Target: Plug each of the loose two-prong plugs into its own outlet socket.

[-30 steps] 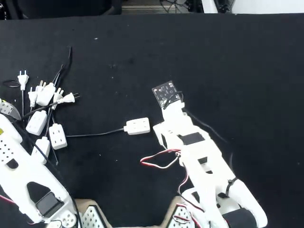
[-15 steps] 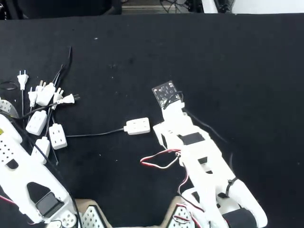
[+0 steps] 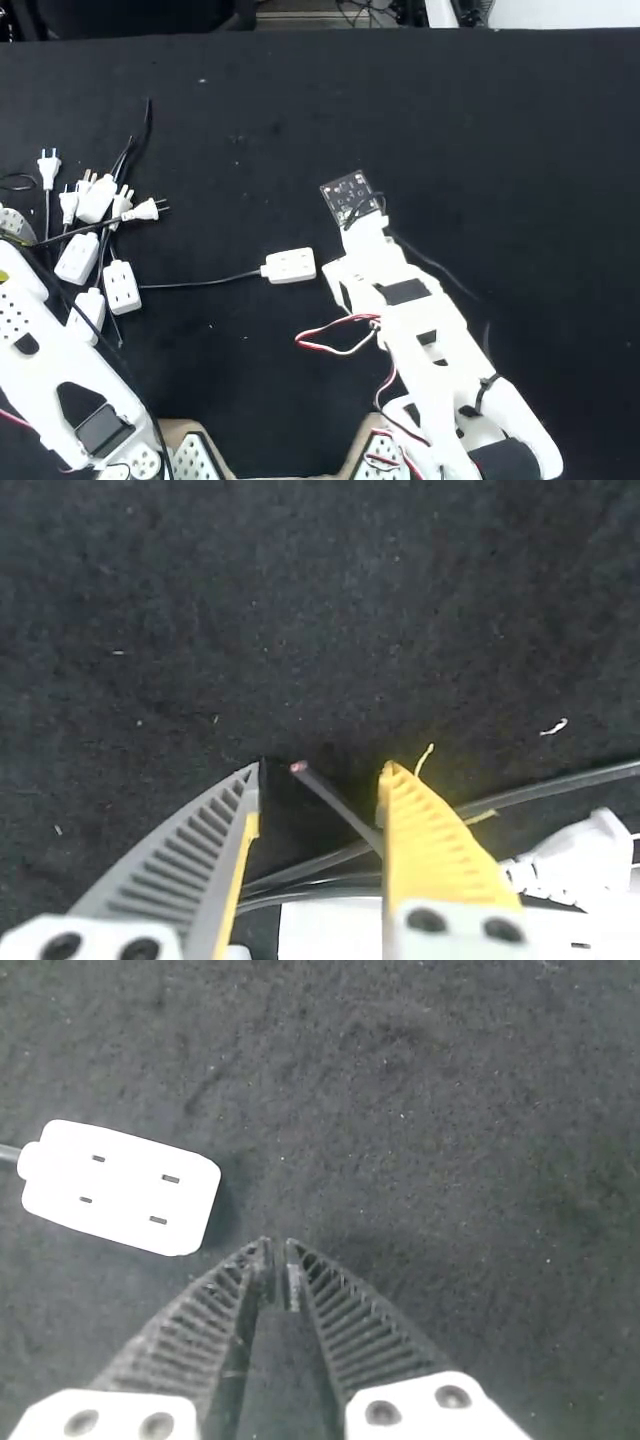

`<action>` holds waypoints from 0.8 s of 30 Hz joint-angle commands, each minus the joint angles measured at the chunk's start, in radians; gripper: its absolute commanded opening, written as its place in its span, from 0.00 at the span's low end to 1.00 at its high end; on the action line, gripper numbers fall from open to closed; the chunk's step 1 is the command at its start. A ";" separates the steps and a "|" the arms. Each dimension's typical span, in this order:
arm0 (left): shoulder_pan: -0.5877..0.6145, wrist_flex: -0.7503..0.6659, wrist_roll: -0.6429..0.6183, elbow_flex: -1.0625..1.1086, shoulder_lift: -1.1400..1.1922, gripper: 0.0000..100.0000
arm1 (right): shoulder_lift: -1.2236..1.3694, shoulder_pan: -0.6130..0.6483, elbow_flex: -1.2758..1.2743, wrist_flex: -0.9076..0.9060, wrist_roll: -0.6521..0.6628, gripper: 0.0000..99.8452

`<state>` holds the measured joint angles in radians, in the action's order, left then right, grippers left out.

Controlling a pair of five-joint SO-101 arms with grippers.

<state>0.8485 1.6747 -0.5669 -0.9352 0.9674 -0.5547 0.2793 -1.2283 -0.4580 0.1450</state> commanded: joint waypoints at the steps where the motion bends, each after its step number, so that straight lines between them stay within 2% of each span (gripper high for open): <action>1: -0.001 -0.003 -0.014 -0.022 -0.008 0.09 | -0.035 0.008 0.007 0.023 0.002 0.01; 3: 0.001 -0.002 -0.014 -0.024 -0.015 0.02 | -0.035 0.008 0.007 0.023 0.002 0.01; 10: -0.038 0.089 0.000 -0.116 -0.018 0.03 | -0.035 0.008 0.007 0.023 0.002 0.01; 20: -0.102 0.089 0.166 -0.111 -0.213 0.03 | -0.035 0.008 0.007 0.023 0.002 0.01; 24: -0.160 0.089 0.258 -0.013 -0.313 0.03 | -0.035 0.008 0.007 0.023 0.002 0.01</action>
<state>0.7518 1.7499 -0.3920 -0.9950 0.8048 -0.5547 0.2793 -1.2283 -0.4580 0.1450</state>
